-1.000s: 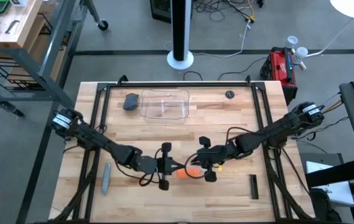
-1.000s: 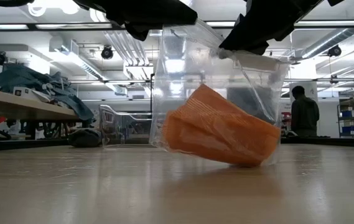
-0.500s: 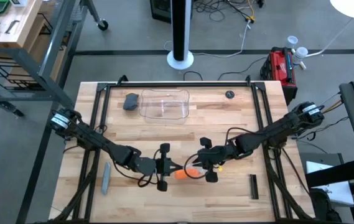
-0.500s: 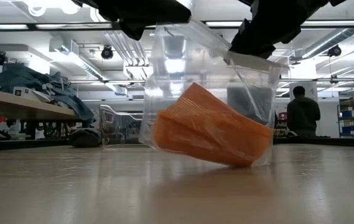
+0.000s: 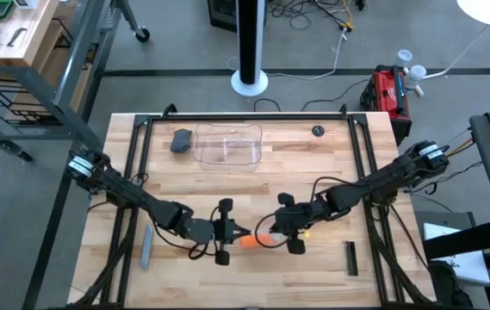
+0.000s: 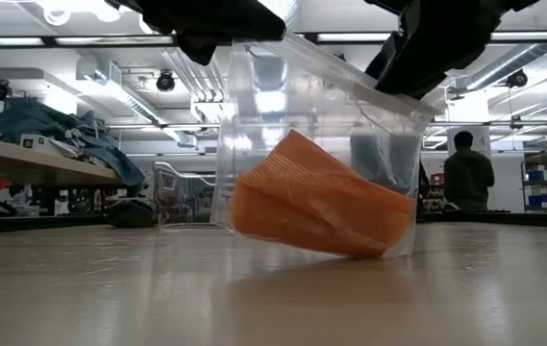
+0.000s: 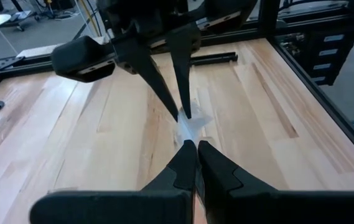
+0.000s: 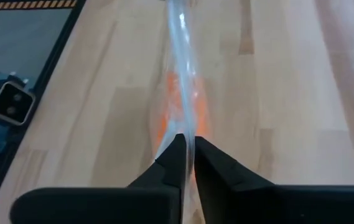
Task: Roll bandage
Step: Put the zip bag into the transparent bin
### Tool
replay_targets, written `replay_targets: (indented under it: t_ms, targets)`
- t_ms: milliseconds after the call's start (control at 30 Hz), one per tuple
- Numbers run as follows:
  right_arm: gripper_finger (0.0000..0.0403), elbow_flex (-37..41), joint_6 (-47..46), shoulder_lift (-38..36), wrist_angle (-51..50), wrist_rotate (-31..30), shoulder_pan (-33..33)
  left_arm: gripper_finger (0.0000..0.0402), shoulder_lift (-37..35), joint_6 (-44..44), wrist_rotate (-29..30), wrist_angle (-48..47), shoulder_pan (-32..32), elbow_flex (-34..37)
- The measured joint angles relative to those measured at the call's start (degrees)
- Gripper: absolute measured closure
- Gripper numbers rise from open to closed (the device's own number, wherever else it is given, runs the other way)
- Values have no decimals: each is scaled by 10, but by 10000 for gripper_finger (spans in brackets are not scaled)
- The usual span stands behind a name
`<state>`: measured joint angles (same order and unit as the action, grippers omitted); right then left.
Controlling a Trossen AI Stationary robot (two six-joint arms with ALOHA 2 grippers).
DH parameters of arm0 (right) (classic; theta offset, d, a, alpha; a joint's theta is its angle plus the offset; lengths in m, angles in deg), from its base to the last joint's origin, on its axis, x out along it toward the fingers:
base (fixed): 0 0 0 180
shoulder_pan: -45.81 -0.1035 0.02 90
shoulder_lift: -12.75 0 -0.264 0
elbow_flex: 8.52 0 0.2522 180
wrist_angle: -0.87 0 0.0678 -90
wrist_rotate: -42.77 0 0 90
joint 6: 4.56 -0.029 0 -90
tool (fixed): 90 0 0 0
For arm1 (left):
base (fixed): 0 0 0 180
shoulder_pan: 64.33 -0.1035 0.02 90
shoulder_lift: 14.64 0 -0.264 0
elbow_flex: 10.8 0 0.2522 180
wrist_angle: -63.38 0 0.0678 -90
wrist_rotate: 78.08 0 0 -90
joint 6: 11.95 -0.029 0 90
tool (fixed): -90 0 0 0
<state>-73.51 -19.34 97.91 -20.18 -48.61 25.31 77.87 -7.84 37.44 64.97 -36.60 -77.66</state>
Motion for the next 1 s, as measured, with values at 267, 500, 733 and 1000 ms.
replay_targets:
  t_ms: [267,500,733,1000]
  targets:
    - [398,0,-2,-4,-37,18,-1,401,-1,0,0,-1,0,0]
    - [396,0,-12,-4,-38,19,-6,401,-1,0,0,-1,0,0]
    - [340,1,-37,1,-52,35,-7,401,-1,0,0,-1,0,0]
    - [338,1,-41,1,-58,17,-6,401,-1,5,5,-1,0,0]
